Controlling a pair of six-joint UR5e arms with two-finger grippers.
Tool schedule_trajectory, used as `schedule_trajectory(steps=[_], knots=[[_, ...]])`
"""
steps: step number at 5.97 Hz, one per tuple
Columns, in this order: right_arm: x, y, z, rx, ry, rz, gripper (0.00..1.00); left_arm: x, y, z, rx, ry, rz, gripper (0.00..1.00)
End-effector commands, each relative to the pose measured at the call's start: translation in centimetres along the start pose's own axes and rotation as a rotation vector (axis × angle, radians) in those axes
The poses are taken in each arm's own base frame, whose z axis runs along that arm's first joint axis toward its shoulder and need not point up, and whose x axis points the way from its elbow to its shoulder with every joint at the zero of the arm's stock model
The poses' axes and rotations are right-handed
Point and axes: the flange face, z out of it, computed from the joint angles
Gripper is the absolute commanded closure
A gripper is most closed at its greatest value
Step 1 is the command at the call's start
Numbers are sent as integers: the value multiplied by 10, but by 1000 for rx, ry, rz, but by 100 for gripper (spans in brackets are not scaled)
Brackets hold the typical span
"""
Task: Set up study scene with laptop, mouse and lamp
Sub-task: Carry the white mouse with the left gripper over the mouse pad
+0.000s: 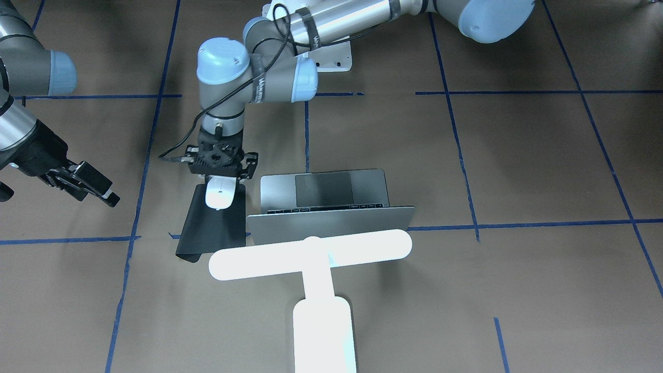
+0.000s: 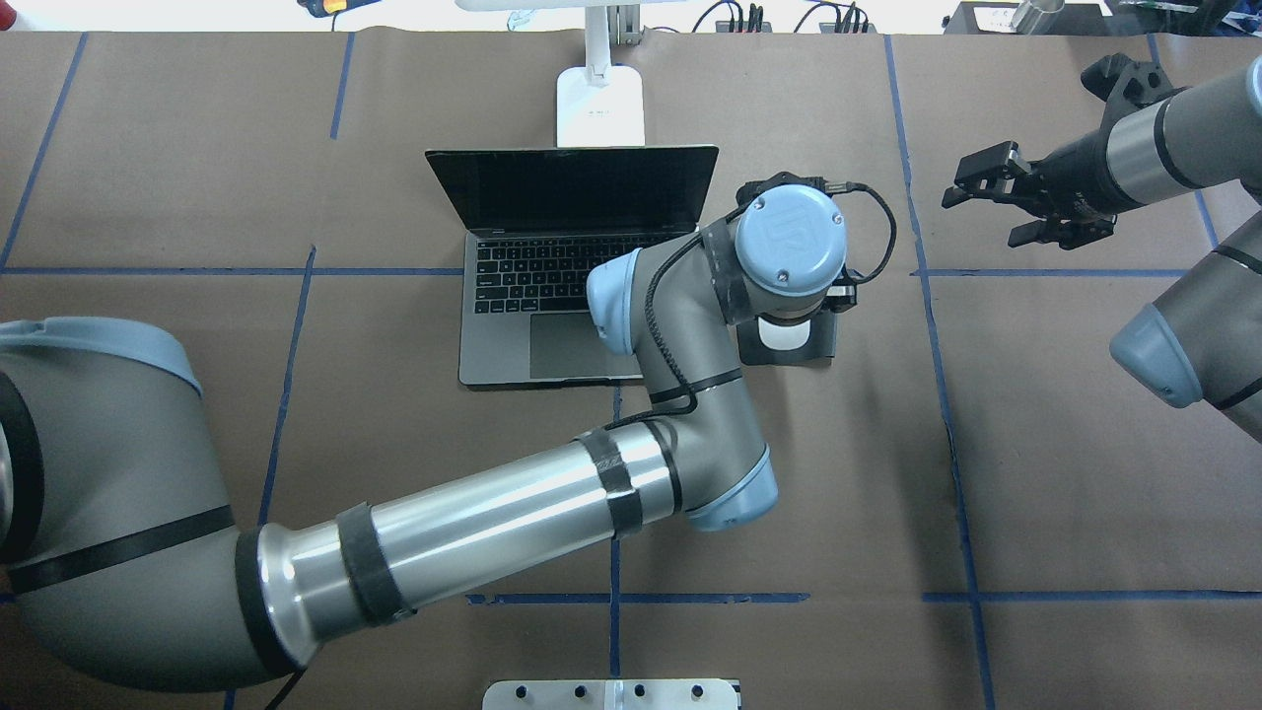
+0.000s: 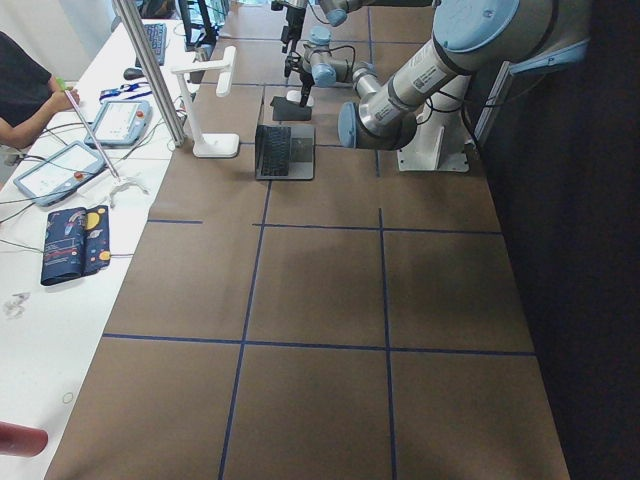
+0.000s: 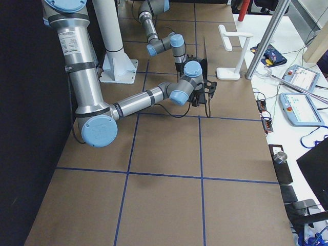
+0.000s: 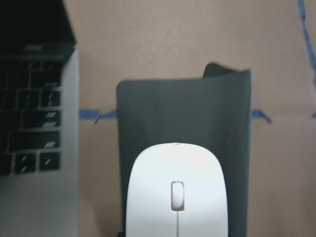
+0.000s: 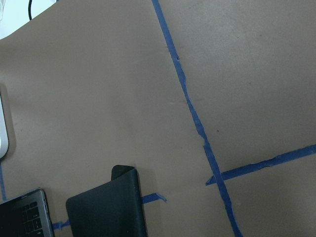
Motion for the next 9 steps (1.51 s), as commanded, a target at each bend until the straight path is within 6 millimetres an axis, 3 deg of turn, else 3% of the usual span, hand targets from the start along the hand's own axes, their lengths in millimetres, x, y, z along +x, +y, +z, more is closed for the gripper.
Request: schedule_trajectory(steps=[1, 3, 6, 9], knots=[[0, 2, 3, -5, 2, 0, 0, 2, -19, 19, 14, -23, -10, 92], [-2, 8, 7, -12, 2, -8, 0, 3, -26, 38, 64, -40, -9, 91], [-3, 9, 6, -15, 0, -9, 0, 9, -26, 46, 93, -36, -21, 77], [-3, 9, 6, -15, 0, -7, 0, 16, -8, 50, 77, -33, -18, 60]])
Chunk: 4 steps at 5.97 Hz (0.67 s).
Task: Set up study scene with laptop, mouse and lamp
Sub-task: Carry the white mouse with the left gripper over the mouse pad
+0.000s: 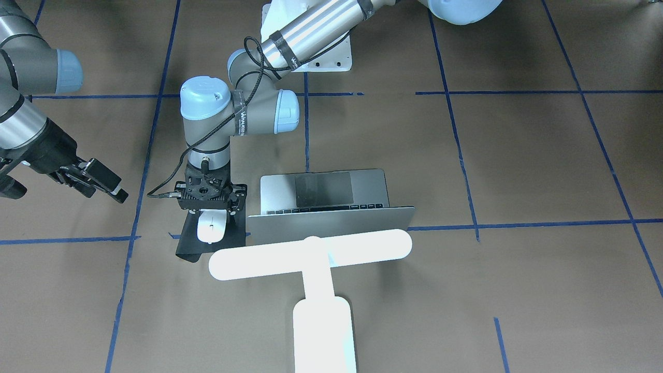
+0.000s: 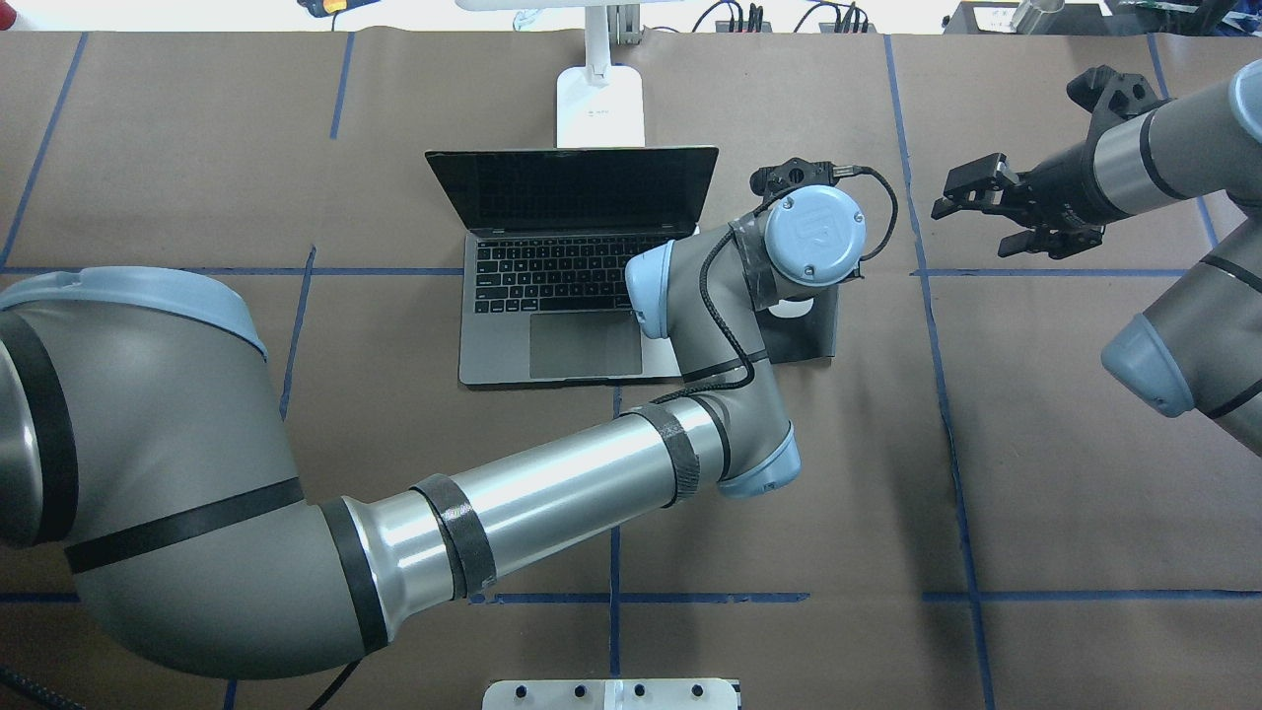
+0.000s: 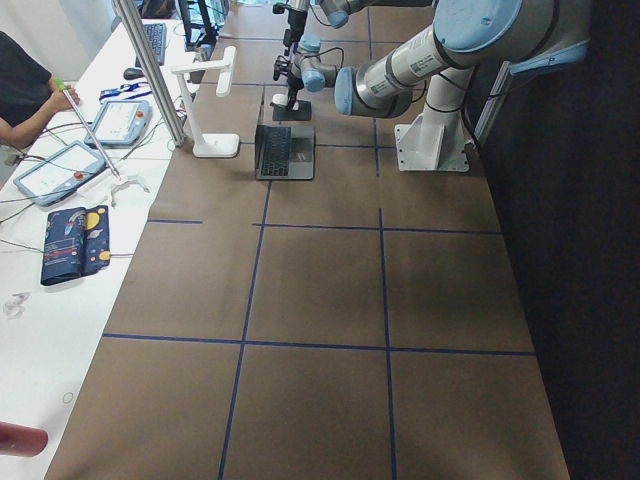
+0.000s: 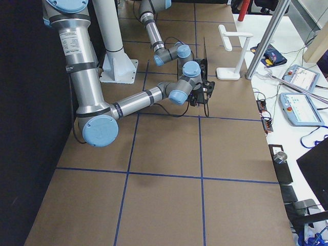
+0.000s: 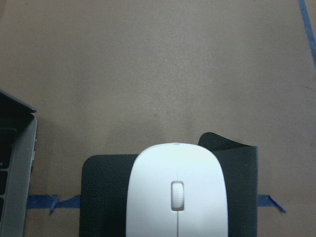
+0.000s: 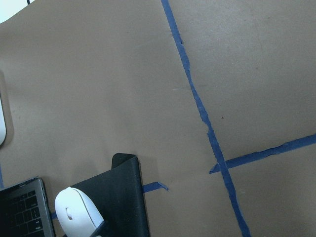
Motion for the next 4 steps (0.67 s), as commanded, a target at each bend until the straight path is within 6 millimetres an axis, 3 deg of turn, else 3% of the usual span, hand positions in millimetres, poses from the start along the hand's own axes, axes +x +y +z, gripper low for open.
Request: schedule_trajectory(steps=[1, 2, 3, 4], knots=[[1, 0, 0, 1, 1, 1, 0, 5, 9, 0, -8, 3, 3, 42], [0, 0, 0, 1, 0, 0, 0, 11, 12, -3, -10, 11, -9, 12], [0, 0, -1, 3, -1, 2, 0, 13, 13, -5, -13, 13, -15, 0], [1, 0, -2, 3, -2, 2, 0, 17, 13, -8, -15, 18, -33, 0]])
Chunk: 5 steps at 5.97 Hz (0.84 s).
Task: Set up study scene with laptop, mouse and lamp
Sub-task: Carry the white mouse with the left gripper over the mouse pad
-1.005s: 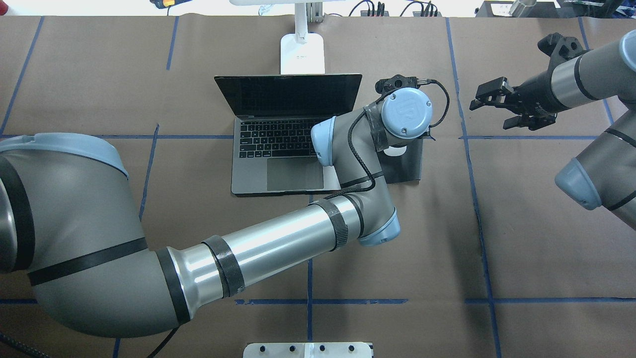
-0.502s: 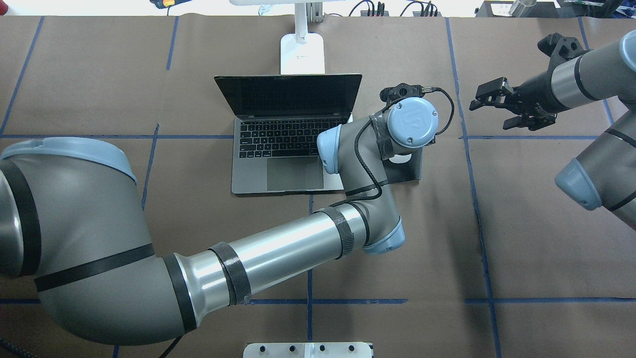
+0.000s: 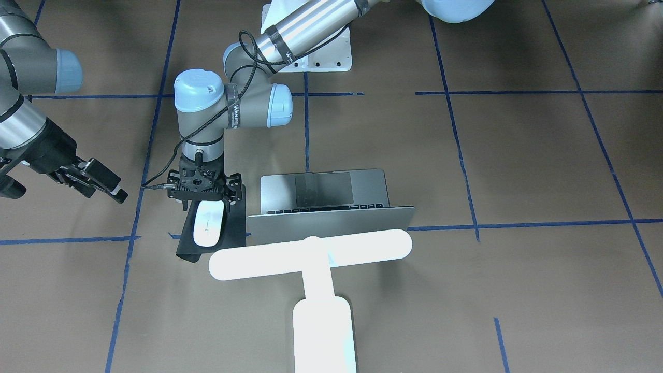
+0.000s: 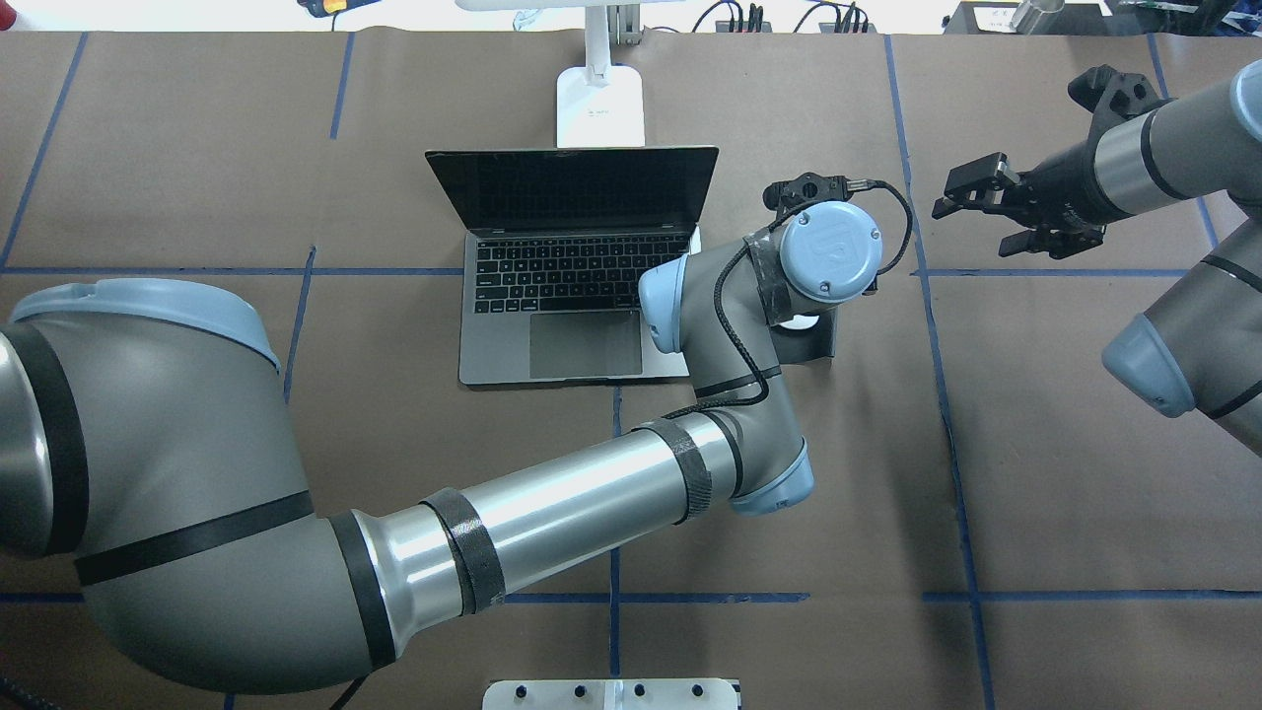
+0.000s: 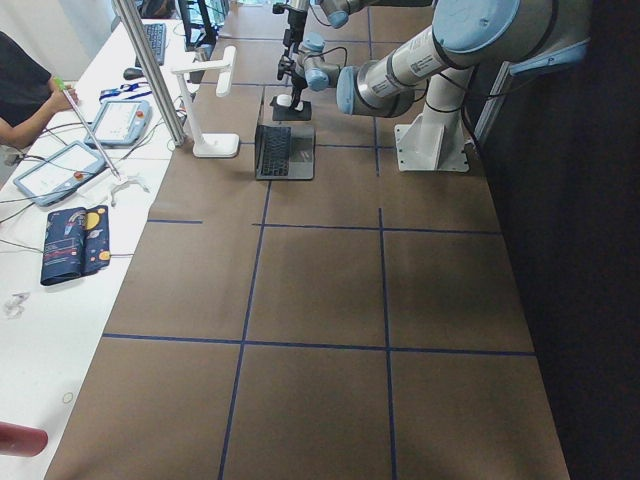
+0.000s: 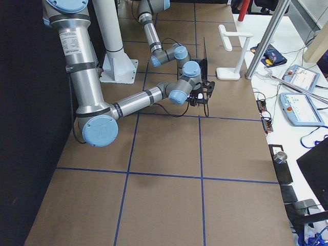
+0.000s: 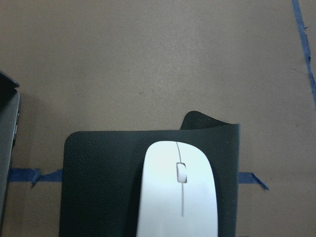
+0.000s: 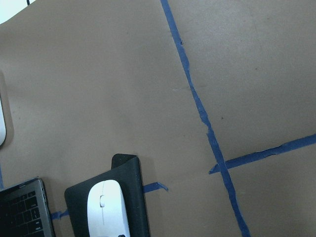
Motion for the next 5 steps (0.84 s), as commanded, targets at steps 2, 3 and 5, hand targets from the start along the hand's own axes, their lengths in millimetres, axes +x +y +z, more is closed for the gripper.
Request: schedule_trajectory(steps=[2, 3, 5], knots=[[12, -7, -7, 6, 6, 13, 0, 22, -11, -31, 11, 59, -35, 0], [20, -17, -20, 10, 0, -9, 0, 29, -22, -51, -33, 51, -43, 0], [60, -41, -50, 10, 6, -63, 0, 1, -35, -97, -136, 62, -54, 0]])
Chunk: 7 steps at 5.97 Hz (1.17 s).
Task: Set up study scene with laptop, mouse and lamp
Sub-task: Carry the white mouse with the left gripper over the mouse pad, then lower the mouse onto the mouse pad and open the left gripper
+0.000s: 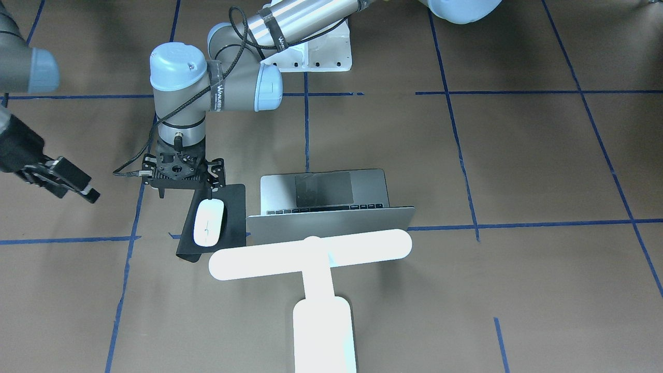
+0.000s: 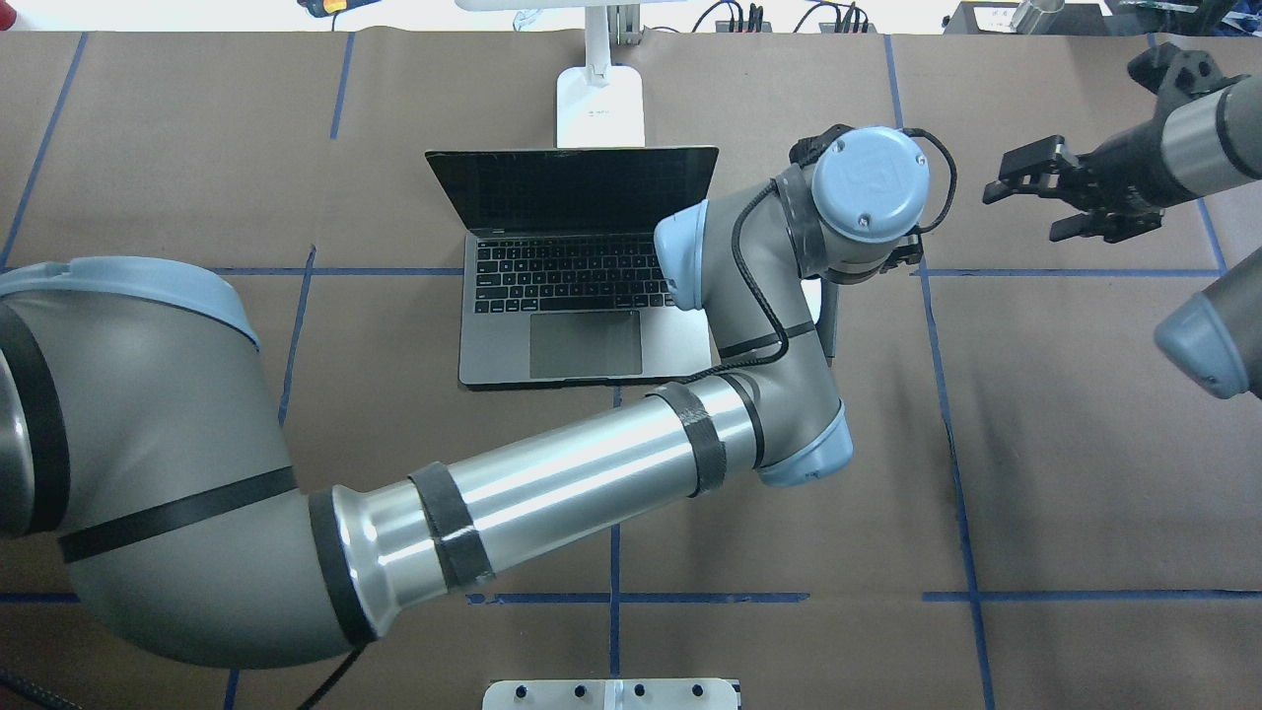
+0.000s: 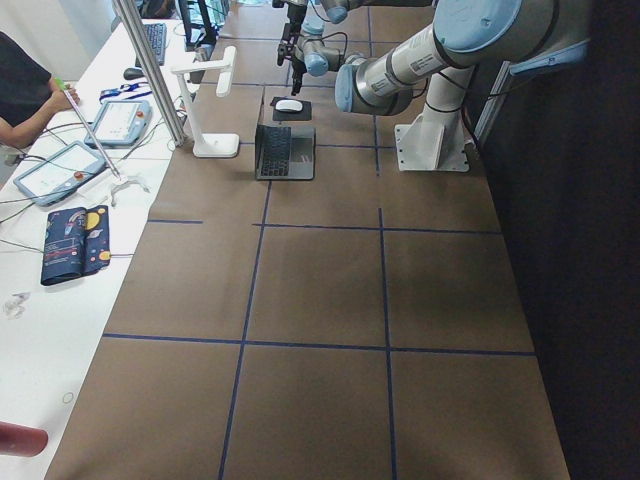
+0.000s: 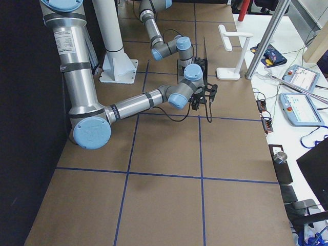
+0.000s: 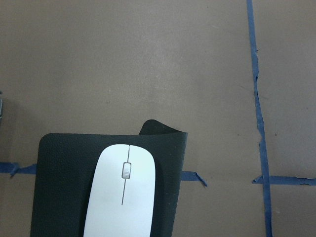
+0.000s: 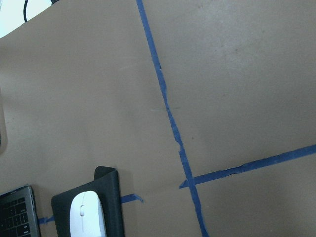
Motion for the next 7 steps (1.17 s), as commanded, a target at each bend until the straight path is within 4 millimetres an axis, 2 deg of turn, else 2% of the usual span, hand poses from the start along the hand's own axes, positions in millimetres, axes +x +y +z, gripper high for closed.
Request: schedule_trajectory(steps=[1, 2, 3, 5, 6, 7], knots=[[32, -25, -32, 4, 13, -39, 0, -42, 3, -59, -56, 34, 0, 0], [49, -37, -50, -2, 25, -75, 0, -69, 5, -77, -70, 51, 30, 0], [64, -42, -58, 5, 37, -106, 0, -97, 1, -98, -80, 45, 53, 0], [97, -44, -72, 16, 56, -166, 0, -186, 8, -138, -87, 38, 134, 0], [109, -43, -76, 17, 62, -175, 0, -229, 3, -147, -76, 11, 186, 0], [124, -42, -81, 10, 65, -206, 0, -280, 0, -158, -91, -8, 237, 0]])
